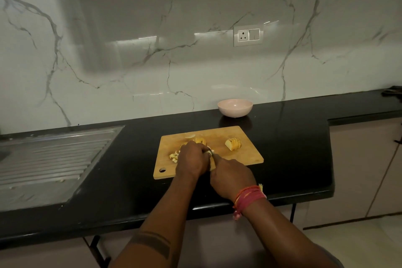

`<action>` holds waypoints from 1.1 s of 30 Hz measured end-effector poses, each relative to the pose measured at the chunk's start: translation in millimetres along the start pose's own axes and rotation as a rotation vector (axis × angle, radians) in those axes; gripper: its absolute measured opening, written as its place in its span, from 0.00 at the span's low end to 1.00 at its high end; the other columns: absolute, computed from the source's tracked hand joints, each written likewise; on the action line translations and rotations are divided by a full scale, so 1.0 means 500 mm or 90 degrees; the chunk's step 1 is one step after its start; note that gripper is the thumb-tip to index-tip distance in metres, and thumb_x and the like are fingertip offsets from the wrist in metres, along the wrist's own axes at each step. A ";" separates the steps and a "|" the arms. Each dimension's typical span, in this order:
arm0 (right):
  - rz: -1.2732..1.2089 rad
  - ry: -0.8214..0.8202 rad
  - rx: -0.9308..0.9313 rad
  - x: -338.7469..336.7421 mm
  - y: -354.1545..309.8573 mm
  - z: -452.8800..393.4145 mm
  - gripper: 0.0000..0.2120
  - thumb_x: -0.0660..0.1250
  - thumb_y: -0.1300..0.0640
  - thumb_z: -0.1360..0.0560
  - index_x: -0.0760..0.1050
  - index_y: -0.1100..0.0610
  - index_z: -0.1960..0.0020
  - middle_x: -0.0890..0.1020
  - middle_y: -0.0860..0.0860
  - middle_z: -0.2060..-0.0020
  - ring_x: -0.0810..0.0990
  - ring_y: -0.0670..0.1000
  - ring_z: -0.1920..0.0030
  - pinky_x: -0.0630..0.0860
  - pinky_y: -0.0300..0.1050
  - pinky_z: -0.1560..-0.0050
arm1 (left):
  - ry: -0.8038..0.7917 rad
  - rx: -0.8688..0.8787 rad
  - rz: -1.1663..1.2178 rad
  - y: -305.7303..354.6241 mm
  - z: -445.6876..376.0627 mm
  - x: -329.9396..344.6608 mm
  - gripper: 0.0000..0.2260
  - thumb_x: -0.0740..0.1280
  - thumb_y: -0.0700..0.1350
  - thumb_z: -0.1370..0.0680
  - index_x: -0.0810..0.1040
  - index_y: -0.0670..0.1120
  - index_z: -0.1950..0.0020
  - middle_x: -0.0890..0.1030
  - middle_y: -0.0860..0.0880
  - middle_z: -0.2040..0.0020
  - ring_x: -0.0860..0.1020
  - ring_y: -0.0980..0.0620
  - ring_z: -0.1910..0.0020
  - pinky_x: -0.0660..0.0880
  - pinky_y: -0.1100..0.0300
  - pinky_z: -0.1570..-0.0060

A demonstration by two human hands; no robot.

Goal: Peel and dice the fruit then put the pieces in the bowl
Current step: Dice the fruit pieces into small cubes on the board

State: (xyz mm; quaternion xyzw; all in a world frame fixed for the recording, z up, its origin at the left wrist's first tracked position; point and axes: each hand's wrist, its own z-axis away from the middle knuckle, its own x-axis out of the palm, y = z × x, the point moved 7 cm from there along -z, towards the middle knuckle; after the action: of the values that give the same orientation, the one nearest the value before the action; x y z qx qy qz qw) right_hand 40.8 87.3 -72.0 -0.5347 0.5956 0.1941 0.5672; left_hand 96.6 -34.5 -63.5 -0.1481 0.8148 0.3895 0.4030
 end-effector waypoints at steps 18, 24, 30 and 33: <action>-0.089 0.022 0.020 -0.021 0.013 0.031 0.27 0.58 0.50 0.19 0.59 0.42 0.21 0.78 0.48 0.62 0.77 0.48 0.63 0.72 0.44 0.65 | -0.061 -0.017 0.074 -0.048 -0.014 0.007 0.13 0.75 0.47 0.24 0.84 0.48 0.40 0.83 0.51 0.45 0.80 0.54 0.48 0.73 0.63 0.47; -0.080 0.006 0.012 -0.001 -0.004 0.005 0.25 0.58 0.51 0.21 0.63 0.45 0.24 0.77 0.48 0.61 0.77 0.49 0.62 0.70 0.44 0.64 | -0.044 -0.013 0.047 -0.043 -0.018 0.012 0.10 0.72 0.46 0.22 0.86 0.49 0.41 0.84 0.52 0.44 0.77 0.59 0.54 0.69 0.70 0.56; -0.050 0.000 0.004 0.004 -0.011 -0.014 0.21 0.58 0.51 0.20 0.67 0.47 0.28 0.77 0.49 0.60 0.75 0.51 0.63 0.69 0.45 0.63 | -0.032 -0.028 0.048 -0.044 -0.019 0.015 0.08 0.72 0.46 0.22 0.87 0.51 0.45 0.82 0.50 0.41 0.80 0.54 0.50 0.75 0.62 0.49; -0.019 -0.004 0.002 0.004 -0.017 -0.015 0.22 0.58 0.52 0.20 0.65 0.49 0.26 0.75 0.49 0.61 0.74 0.51 0.63 0.69 0.45 0.62 | -0.023 -0.038 0.051 -0.043 -0.019 0.016 0.07 0.72 0.46 0.22 0.87 0.50 0.45 0.82 0.50 0.41 0.80 0.55 0.52 0.76 0.61 0.49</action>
State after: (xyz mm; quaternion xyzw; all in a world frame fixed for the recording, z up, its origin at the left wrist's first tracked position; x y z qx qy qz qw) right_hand 44.8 77.1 -68.5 -0.5421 0.5859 0.1863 0.5728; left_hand 98.4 -55.1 -77.4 -0.1201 0.8006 0.4320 0.3974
